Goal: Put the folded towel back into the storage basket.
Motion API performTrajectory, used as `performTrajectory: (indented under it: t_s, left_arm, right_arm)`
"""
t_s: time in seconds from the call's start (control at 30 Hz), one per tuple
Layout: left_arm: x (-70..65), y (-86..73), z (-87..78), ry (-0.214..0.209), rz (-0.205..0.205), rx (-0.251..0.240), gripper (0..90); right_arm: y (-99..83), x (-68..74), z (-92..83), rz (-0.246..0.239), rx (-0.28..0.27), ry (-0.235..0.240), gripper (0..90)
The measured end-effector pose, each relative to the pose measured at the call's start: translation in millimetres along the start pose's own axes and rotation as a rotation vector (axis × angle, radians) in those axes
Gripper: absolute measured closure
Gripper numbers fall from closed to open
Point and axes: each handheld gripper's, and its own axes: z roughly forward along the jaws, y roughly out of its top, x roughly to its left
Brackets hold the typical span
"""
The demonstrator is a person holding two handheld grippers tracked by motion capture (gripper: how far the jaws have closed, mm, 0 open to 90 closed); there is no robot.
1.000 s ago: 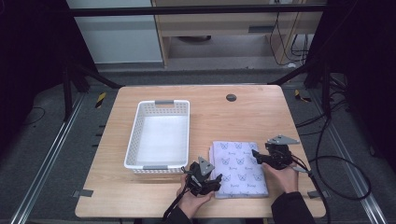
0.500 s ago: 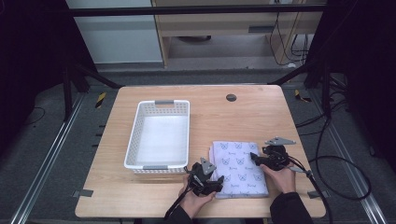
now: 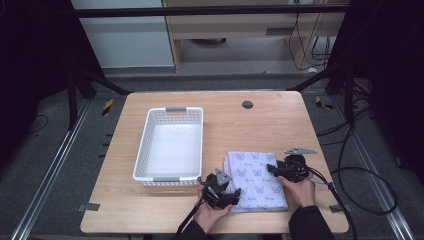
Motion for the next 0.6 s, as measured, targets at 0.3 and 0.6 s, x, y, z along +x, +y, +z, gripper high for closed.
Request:
performTrajectory:
  t_s: [0.3,0.6]
  left_arm:
    - [-2.2,-0.2,-0.9,-0.047,-0.021,-0.002,50.3]
    - [3.2,1.1,-3.4,-0.116,-0.092,-0.004,71.6]
  right_arm:
    - [0.1,2.3,-0.8,0.021,0.003,0.034,70.1]
    - [3.7,6.9,-5.4,-0.040,-0.022,0.022,76.8]
